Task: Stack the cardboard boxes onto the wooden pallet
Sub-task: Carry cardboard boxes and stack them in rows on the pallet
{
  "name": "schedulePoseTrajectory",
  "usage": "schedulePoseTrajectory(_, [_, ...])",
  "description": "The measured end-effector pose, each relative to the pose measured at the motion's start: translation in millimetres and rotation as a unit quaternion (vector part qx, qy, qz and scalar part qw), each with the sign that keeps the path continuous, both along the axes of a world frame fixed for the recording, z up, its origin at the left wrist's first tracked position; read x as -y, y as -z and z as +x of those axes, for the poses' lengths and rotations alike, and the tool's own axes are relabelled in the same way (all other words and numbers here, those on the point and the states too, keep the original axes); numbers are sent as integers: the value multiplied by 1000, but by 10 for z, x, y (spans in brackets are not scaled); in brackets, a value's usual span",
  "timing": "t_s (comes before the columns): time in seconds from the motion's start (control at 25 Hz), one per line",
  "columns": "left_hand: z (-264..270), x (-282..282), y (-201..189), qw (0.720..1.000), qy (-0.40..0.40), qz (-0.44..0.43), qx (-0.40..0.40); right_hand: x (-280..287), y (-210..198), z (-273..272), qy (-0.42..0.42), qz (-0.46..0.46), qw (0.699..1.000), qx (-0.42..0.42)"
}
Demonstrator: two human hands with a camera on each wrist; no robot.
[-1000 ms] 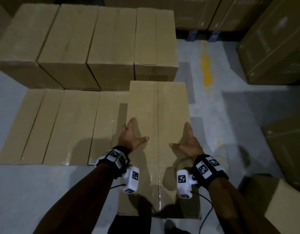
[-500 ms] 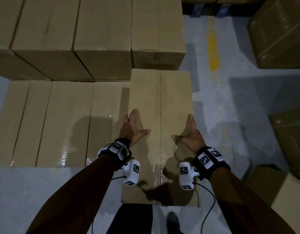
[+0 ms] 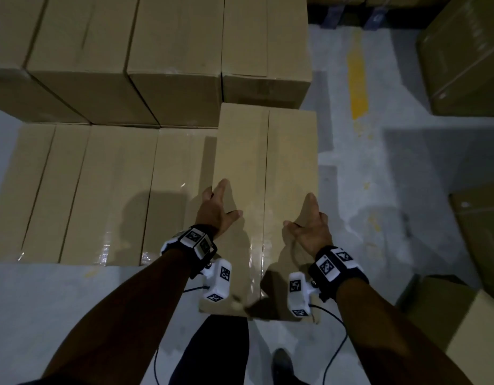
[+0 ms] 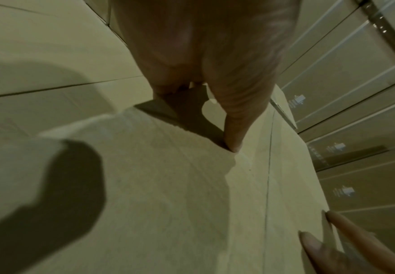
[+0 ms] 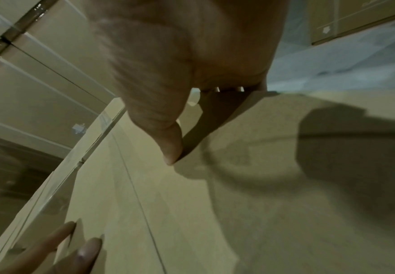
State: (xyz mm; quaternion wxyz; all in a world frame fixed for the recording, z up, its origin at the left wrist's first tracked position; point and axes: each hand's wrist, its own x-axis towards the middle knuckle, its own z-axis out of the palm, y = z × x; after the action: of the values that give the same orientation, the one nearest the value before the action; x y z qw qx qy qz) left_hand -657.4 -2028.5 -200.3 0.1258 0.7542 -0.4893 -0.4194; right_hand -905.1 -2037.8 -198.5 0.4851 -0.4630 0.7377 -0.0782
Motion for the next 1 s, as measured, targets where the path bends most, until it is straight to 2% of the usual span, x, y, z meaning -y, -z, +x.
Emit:
schedulePoseTrajectory(0.2, [-118, -831, -132, 998, 10, -16, 57, -695, -180, -148, -68, 18, 997, -26])
schedulePoseTrajectory(0.4, [-366, -1935, -222, 996, -26, -32, 80, -1570, -286, -479, -109, -3, 994, -19])
schedulePoseTrajectory(0.64, [-745, -3221, -364, 992, -47, -54, 101, -2684, -447, -854, -109, -40, 993, -3])
schedulePoseTrajectory(0.8, [-793, -3588, -299, 989, -39, -57, 134, -3044, -374, -919, -73, -44, 996, 9])
schedulePoseTrajectory(1.0, [-675, -3627, -34, 986, -42, -97, 130, -3174, 56, -781, 14, -82, 996, 32])
